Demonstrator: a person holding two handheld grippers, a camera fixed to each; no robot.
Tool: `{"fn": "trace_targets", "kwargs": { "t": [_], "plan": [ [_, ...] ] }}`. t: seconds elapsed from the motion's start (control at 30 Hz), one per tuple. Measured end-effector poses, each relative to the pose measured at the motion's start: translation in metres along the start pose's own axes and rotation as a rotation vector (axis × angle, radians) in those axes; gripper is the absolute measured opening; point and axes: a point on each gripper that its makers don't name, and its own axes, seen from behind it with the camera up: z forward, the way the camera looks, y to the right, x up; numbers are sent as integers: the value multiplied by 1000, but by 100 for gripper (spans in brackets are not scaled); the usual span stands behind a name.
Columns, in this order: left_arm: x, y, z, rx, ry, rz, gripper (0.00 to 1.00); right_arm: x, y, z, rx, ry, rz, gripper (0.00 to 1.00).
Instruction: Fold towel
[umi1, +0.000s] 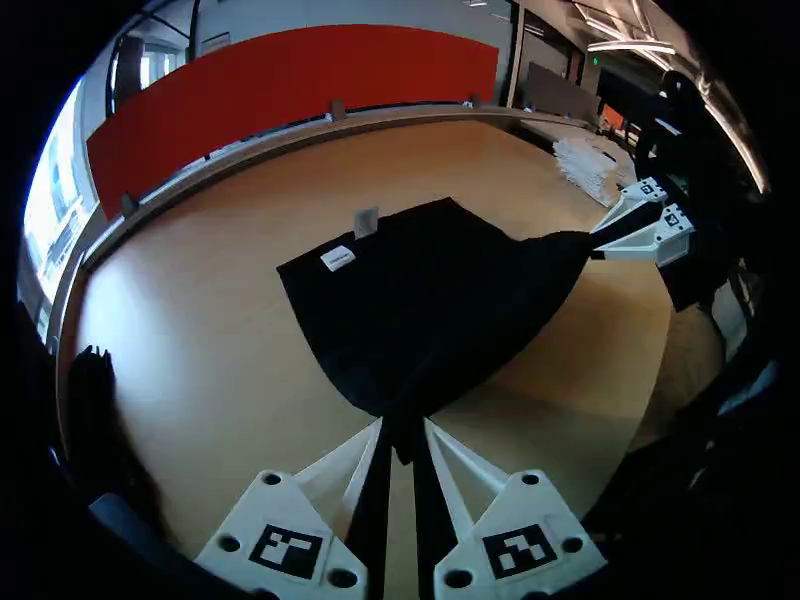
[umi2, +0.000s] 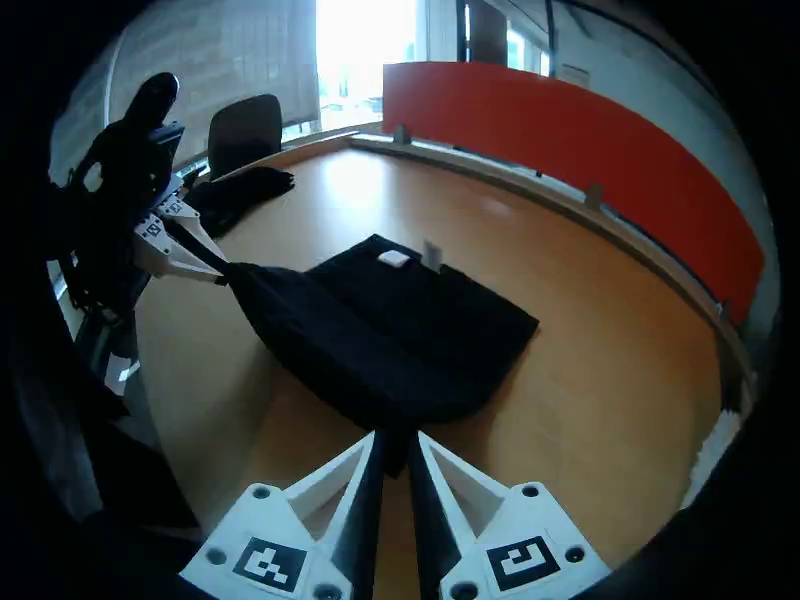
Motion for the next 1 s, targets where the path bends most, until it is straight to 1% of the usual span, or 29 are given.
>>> {"fn": "trace_targets", "kwargs": {
  "t": [0.3, 0.57, 0.87, 1.0],
  "plan": [
    [5, 9, -18, -9, -6, -19, 13, 6, -5, -17, 6, 3, -7, 16],
    [6, 16, -31, -24, -19, -29, 13, 9, -11, -29, 18, 4, -9, 16],
    [6, 16, -31, -23, -20, -34, 13, 9, -14, -32, 22, -3, -14, 16],
    [9, 14, -30, -21, -20, -34, 13, 14, -11, -31, 20, -3, -20, 16]
  ]
}}
